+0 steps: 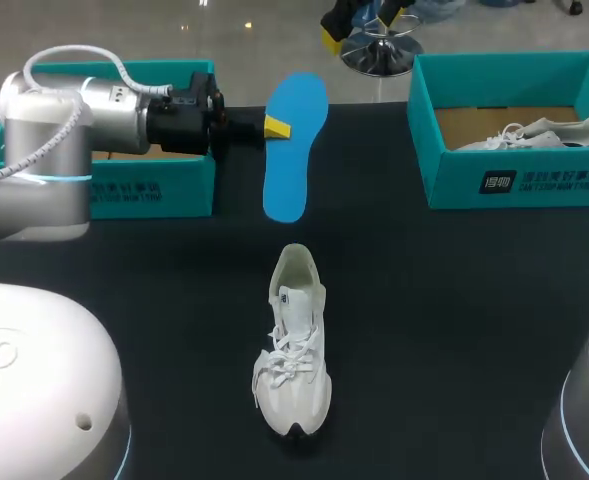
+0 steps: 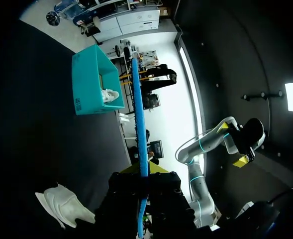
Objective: Take the shoe out of the shoebox, open the shoe tongue, remove and reinsert the insole, then place the shoe into the shoebox
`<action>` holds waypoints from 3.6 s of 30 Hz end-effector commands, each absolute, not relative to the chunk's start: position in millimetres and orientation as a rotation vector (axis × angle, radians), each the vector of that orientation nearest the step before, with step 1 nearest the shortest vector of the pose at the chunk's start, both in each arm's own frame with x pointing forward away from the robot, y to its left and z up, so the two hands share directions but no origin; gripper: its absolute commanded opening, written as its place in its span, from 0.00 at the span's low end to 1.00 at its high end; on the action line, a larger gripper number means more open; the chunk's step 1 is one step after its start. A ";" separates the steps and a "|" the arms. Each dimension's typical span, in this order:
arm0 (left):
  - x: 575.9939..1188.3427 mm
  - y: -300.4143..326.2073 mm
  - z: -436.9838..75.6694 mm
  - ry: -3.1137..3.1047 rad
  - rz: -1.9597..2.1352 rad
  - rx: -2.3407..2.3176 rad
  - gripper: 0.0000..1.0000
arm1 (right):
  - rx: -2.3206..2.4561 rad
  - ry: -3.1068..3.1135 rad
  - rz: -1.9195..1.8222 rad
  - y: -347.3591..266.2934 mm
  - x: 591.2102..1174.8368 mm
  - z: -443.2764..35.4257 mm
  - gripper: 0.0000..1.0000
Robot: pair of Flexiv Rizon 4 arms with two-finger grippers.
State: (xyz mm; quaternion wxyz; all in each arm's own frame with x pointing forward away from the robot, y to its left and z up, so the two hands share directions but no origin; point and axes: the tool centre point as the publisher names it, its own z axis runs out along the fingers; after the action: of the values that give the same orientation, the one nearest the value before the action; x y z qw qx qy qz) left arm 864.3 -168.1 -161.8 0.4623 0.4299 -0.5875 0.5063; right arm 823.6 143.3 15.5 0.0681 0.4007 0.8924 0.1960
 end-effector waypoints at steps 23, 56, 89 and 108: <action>863.5 -174.2 -141.4 -1.668 1.409 0.826 0.00 | 1.210 2.688 0.587 144.0 824.4 15.4 1.00; 823.2 -151.6 -143.8 -2.195 1.984 0.321 0.00 | 1.210 2.688 0.587 144.0 824.4 15.4 1.00; 812.8 -128.5 -125.3 -2.216 2.488 -0.689 0.00 | 1.210 2.688 0.587 144.0 824.4 15.4 1.00; 797.4 -140.1 -129.5 -2.306 2.432 -0.705 0.00 | 1.210 2.688 0.587 144.0 824.4 15.4 1.00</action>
State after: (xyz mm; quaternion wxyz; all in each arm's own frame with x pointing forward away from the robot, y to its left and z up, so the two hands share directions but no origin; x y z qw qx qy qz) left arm 798.4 -139.8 -129.1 -0.1400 -0.2041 -0.6664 0.7033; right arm 823.7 143.7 15.6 0.0682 0.4008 0.8924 0.1956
